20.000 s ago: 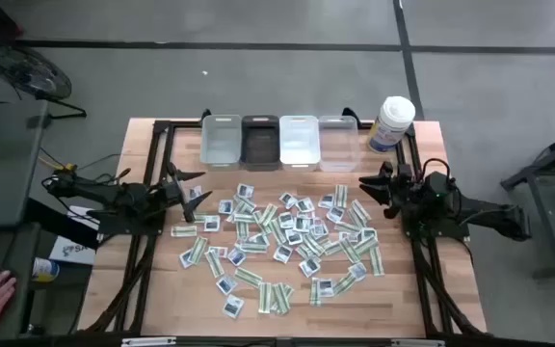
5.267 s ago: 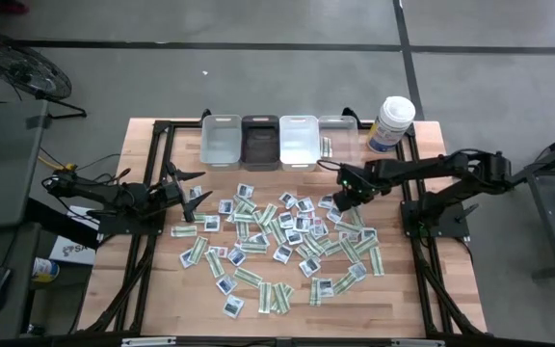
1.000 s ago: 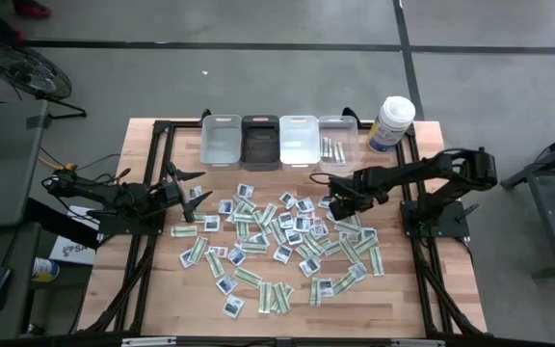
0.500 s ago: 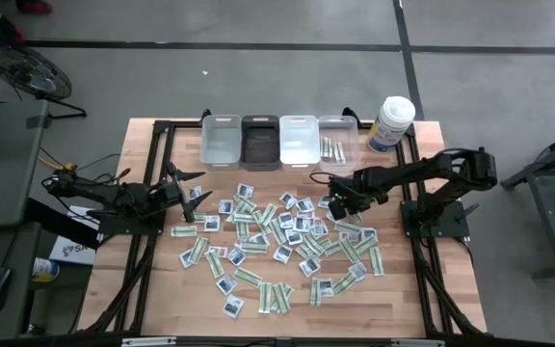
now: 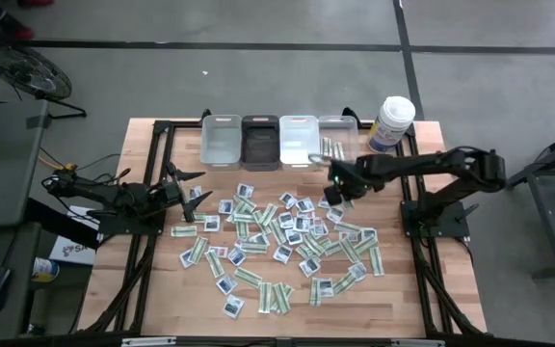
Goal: Pick & Place First Aid Supplies
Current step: Put the green bandage into the transparent bin
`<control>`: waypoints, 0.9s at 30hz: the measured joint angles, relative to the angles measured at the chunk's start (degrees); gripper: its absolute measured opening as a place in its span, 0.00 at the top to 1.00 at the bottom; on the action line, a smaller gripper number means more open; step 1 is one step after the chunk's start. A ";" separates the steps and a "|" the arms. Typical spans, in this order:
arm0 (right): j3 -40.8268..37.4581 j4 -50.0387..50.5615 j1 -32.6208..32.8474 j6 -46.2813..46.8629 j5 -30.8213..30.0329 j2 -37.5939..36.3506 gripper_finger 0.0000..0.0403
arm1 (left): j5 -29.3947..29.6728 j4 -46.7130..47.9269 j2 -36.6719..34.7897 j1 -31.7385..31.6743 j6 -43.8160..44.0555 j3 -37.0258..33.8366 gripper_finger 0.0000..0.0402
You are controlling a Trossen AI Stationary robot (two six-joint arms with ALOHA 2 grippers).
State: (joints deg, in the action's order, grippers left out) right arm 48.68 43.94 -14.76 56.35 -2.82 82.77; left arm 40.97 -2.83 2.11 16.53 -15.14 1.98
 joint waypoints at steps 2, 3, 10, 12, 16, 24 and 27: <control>2.98 1.29 -2.09 -2.58 -1.41 -0.62 1.00 | 0.00 0.00 -0.01 -0.01 0.00 0.00 0.30; 4.49 2.33 -3.21 -4.00 -2.19 -0.64 1.00 | 0.00 0.00 -0.02 0.00 0.00 -0.02 0.30; 13.67 5.16 -12.21 -14.60 -6.15 -0.47 1.00 | 0.00 0.00 -0.01 -0.02 0.00 -0.01 0.30; 14.73 5.12 -14.30 -16.34 -6.17 -0.46 1.00 | 0.00 0.00 0.00 -0.01 0.00 -0.01 0.30; 15.35 5.02 -17.57 -17.86 -5.68 -0.46 1.00 | 0.00 0.00 -0.01 -0.02 0.00 -0.02 0.30; 15.43 0.86 -21.65 -18.95 -5.22 0.90 1.00 | 0.00 0.00 0.00 0.00 0.00 0.00 0.30; 15.44 -2.58 -22.76 -19.46 -4.21 3.71 1.00 | -0.01 0.01 -0.01 -0.01 0.00 -0.02 0.30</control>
State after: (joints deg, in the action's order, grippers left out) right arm 64.12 41.37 -37.51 36.89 -7.03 86.47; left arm 40.97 -2.82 2.10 16.52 -15.14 1.96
